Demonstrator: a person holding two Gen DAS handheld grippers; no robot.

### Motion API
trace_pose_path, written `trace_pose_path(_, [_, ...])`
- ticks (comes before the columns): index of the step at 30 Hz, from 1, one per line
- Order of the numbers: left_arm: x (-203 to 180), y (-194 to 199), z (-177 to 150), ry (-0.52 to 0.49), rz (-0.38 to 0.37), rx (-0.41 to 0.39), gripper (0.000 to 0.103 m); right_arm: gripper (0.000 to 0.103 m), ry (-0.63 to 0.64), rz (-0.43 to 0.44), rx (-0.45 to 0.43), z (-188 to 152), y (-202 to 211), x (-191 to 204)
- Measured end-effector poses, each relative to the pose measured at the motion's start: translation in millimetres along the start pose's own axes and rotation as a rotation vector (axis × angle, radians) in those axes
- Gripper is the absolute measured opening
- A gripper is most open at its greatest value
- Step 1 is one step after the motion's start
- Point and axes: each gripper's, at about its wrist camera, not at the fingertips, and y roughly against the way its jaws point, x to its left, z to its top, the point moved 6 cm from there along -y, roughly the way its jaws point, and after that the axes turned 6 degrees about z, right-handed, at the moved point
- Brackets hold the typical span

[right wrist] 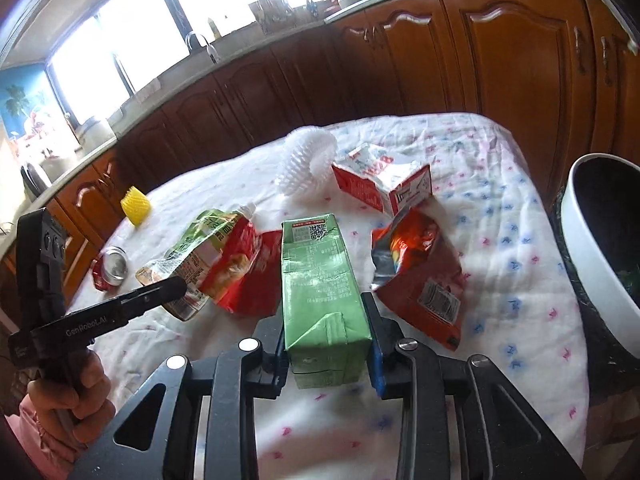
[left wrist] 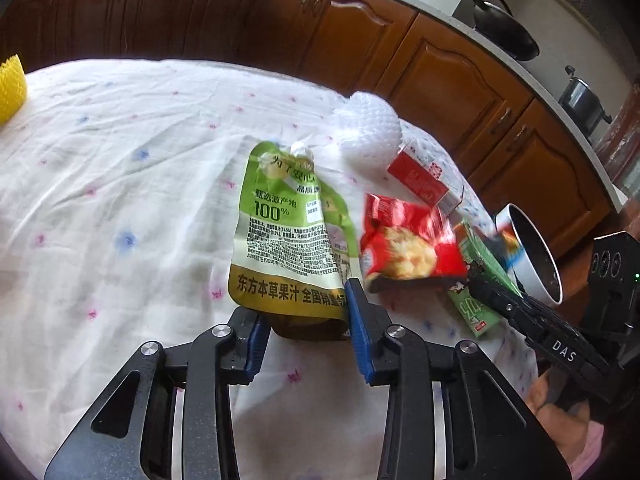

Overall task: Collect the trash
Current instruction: 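Grasp the green juice pouch with the left tool while the right tool grasps the green carton, then carry pouch and carton over the bin and open both tools to drop them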

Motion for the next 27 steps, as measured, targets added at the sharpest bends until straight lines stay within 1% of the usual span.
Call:
trace_pose_path(7, [-11.3,40.1,15.9,-0.033,-0.017,-0.117,0.031,0.031,-0.021,0.004,-0.086,9.3,37.9,-5.6])
trace_pose_path(11, [-28.1,55.8,24.1,-0.063,-0.043,-0.155,0.031,0.031,-0.05,-0.01,-0.12,12.2,55.9,-18.1])
trace_pose_path(17, [-66.7,60.5,28.0,-0.121,-0.101,-0.158,0.031,0.031,-0.093,-0.062,-0.159,10.6,85.1,-48.0])
trace_pose_path(27, [-144.0,48.1,24.4,-0.248,-0.197,-0.127,0.031,0.031,-0.178,-0.16,-0.215,2.5,134.5,-104.0])
